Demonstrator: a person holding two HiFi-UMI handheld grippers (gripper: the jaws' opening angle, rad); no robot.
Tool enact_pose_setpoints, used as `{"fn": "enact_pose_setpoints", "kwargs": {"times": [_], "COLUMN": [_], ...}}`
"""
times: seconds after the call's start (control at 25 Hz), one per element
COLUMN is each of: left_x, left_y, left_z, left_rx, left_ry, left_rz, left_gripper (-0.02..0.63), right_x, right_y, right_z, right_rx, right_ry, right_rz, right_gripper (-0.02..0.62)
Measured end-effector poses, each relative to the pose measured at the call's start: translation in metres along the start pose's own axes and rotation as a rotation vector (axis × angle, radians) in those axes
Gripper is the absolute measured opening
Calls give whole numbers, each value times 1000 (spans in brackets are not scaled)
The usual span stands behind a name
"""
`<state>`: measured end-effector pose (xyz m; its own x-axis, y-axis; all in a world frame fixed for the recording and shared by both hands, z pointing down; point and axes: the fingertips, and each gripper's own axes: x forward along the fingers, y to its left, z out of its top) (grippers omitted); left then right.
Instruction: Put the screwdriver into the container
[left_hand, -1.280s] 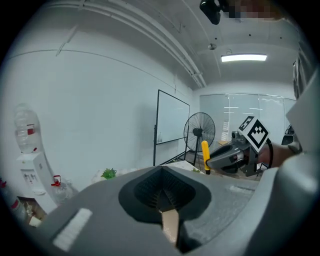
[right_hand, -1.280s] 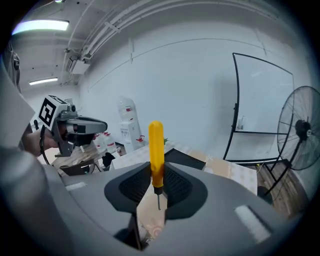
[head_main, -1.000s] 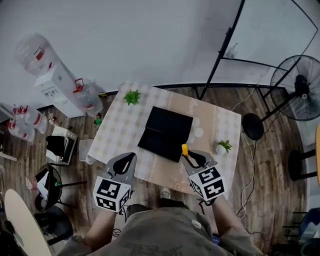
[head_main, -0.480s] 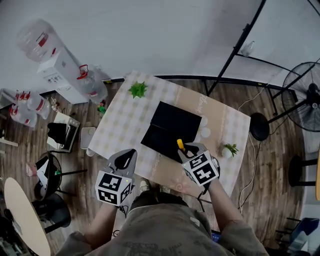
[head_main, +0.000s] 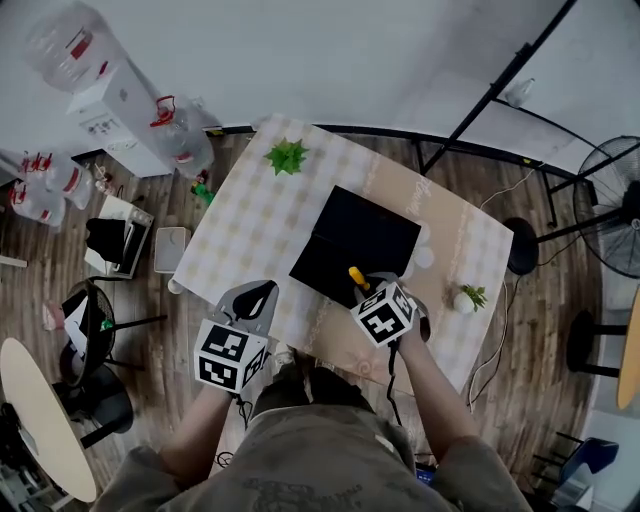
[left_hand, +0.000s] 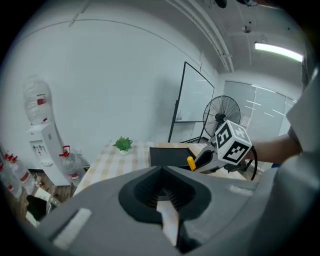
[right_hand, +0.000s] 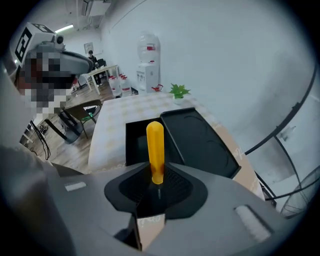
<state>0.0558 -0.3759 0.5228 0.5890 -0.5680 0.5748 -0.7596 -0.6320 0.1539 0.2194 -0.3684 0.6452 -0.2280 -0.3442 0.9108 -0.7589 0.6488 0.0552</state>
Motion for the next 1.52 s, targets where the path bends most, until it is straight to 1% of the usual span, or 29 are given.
{"fn": "enact_pose_setpoints", "kwargs": {"times": [0.2,0.36,0.56,0.76,0.92,1.0,1.08,1.16,1.24,1.36,1.52], "left_x": [5,8,7,5,7,7,8,8,6,2,-3], "left_y": [14,25,39,47,50,51,51,51,51,50,48], "left_z": [-11,-19,-32,-43,-44,-43,-40,-34,-25,-9,13], "left_rx": [-25,-40,-68,-84,-86,-87,-83,-73,-62,-45,-15], "left_ry": [22,39,59,83,87,87,84,74,57,24,-21], "left_rz": [4,10,29,38,33,30,26,21,21,23,20], "left_gripper": [0,0,0,0,0,0,0,0,0,0,0], "right_x": [34,59,86,100,103,103,100,91,76,49,4], "right_y": [11,12,13,19,17,14,11,9,7,2,-10], "right_z": [-3,-5,-12,-11,-12,-12,-12,-8,1,22,51], "right_rx": [-37,-77,-83,-53,-48,-45,-36,-21,9,77,144], "right_ry": [70,108,145,155,157,156,150,131,87,-23,-183], "right_rz": [41,22,25,56,44,30,22,20,25,39,16], "right_gripper": [107,107,107,107,114,140,147,145,137,126,109]}}
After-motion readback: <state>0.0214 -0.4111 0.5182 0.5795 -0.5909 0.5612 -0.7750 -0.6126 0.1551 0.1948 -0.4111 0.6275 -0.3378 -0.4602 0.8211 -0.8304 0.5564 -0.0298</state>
